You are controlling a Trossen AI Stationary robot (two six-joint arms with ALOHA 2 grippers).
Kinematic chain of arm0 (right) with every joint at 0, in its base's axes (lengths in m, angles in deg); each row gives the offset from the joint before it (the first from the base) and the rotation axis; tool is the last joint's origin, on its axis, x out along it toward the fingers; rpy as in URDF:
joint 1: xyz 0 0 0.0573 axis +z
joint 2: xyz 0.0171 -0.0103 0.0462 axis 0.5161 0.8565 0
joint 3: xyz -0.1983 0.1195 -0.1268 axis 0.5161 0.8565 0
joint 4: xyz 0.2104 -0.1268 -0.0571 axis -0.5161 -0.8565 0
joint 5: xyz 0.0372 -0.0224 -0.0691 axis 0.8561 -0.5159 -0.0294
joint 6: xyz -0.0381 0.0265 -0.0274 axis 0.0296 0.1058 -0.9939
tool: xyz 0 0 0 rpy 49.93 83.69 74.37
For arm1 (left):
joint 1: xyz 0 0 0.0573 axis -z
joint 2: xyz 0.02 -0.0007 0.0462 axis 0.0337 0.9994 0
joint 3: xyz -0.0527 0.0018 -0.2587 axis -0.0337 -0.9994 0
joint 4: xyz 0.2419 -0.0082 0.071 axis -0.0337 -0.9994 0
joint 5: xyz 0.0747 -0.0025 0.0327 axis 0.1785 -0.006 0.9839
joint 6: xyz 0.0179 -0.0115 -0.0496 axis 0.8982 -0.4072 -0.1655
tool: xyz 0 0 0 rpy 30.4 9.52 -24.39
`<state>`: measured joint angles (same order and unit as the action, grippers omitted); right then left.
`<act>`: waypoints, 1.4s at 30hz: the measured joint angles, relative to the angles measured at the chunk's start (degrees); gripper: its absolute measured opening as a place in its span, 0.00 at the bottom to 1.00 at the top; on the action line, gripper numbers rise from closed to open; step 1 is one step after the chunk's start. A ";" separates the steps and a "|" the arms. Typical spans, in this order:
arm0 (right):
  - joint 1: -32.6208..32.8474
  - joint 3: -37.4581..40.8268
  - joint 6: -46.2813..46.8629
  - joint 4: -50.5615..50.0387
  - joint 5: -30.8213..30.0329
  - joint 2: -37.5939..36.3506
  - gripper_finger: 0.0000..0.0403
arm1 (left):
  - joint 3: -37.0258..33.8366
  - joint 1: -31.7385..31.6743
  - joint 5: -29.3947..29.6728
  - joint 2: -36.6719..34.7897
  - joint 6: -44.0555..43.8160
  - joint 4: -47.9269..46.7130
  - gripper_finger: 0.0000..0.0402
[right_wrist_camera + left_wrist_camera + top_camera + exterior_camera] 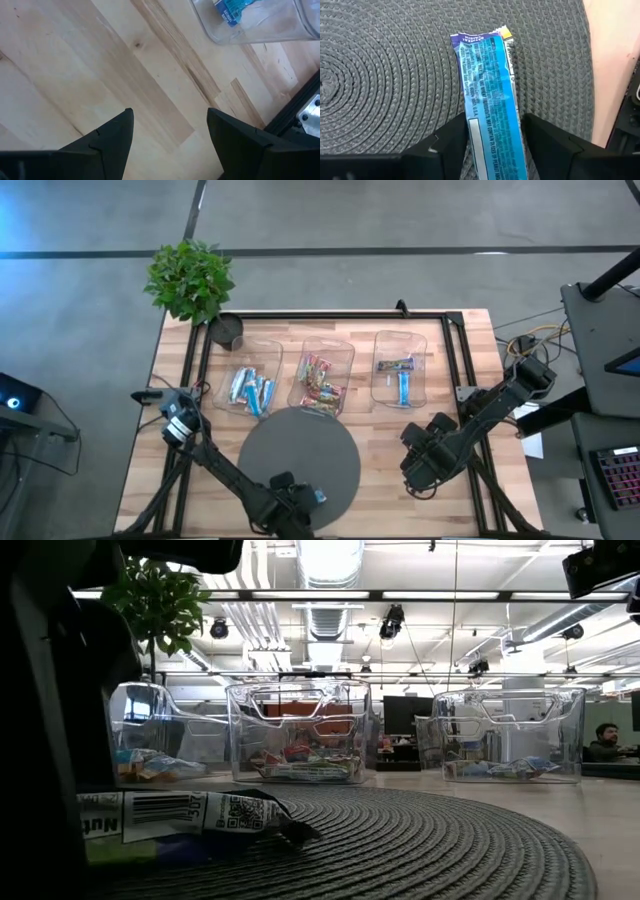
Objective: Pick and place Granola Bars by type
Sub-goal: Put the blue granola bar into the right transparent bin
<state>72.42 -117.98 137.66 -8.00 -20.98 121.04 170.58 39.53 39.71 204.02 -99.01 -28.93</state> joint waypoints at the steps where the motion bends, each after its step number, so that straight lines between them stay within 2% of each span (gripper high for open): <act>1: -0.01 0.01 -0.10 -0.03 -0.06 0.00 0.60 | -0.03 -0.09 -0.19 0.00 -0.24 0.02 0.45; 6: 0.09 -0.38 -0.01 -0.02 -2.16 -0.28 0.60 | -0.05 -1.15 -2.26 -0.07 -0.45 -0.16 0.41; 15: 2.67 -7.77 3.75 -0.40 -20.74 -7.24 0.60 | -0.23 -4.17 -3.41 -1.50 -1.68 0.20 0.22; 20: 2.64 -8.45 3.82 -0.48 -26.37 -14.48 0.60 | -0.44 -7.77 -1.93 -6.34 -3.97 2.90 0.18; 25: 3.05 -8.33 3.90 -0.62 -30.53 -21.63 0.60 | -0.42 -12.89 4.89 -12.13 -3.13 14.56 0.18; 28: 3.46 -8.27 3.46 -0.53 -33.71 -25.02 0.60 | -0.42 -17.41 9.42 -14.28 0.95 25.82 0.18; 30: 3.54 -8.27 3.21 -0.51 -36.10 -26.86 0.60 | -0.31 -21.10 9.95 -14.60 4.28 34.34 0.18; 33: 3.52 -8.24 3.08 -0.48 -39.57 -28.73 0.60 | -0.34 -26.98 7.37 -14.23 7.05 41.65 0.18; 35: 3.51 -8.21 3.06 -0.53 -42.01 -29.49 0.60 | -0.34 -31.28 3.99 -13.49 7.09 43.12 0.18; 39: 3.36 -8.16 3.19 -0.79 -46.53 -30.59 0.60 | -0.36 -39.71 -6.28 -11.69 8.09 43.59 0.18; 42: 2.46 -8.10 5.82 -0.85 -47.24 -30.87 0.60 | -0.36 -45.09 -12.47 -9.80 8.13 45.79 0.18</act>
<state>74.88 -126.08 143.48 -8.85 -68.22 90.17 170.22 -5.56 27.24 194.22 -90.88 16.86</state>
